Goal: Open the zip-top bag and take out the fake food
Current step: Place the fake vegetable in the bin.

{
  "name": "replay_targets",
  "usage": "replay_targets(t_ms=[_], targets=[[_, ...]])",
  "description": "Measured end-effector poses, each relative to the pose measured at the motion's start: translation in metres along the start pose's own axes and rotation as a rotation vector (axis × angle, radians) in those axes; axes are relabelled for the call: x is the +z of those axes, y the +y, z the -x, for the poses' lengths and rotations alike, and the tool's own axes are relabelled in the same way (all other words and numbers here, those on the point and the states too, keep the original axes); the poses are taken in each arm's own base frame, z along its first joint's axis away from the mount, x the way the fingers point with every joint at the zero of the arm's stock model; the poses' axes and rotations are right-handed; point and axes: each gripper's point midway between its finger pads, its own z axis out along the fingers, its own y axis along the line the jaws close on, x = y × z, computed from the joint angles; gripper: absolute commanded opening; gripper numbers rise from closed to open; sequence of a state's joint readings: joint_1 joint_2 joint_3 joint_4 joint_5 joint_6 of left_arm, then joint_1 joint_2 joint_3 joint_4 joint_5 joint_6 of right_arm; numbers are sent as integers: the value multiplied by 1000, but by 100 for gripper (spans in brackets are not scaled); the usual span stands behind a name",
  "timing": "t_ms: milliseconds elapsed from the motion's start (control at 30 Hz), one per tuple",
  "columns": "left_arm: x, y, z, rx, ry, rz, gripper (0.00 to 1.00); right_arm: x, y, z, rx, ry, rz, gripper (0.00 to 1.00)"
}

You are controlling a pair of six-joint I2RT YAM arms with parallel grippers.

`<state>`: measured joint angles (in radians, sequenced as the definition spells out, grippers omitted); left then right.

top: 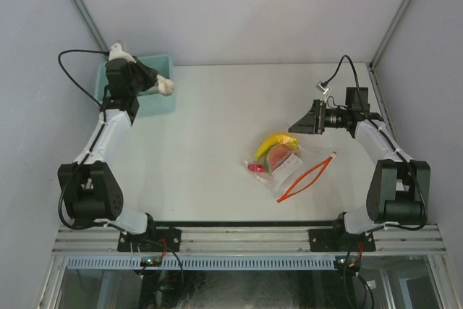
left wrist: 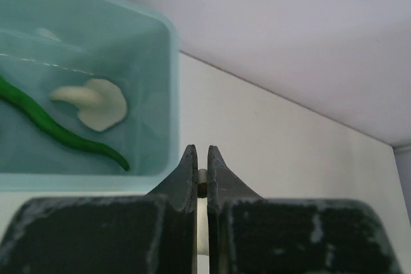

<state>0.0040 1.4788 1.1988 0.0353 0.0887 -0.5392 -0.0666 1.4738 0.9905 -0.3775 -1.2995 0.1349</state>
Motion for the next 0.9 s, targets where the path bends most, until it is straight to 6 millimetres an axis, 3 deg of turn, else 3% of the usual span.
replay_targets(t_ms=[233,567,733,900], targets=[[23,50,44,-40,-54,153,0,-1,-5,-1,-5,-1,-13,60],[58,108,86,-40,-163,429,0,-2,-9,-2,3,2,-19,61],[76,134,92,-23,-189,545,0,-2,-11,-3,1,2,-21,61],[96,168,75,-12,-161,651,0,-1,-14,-4,11,6,-27,61]])
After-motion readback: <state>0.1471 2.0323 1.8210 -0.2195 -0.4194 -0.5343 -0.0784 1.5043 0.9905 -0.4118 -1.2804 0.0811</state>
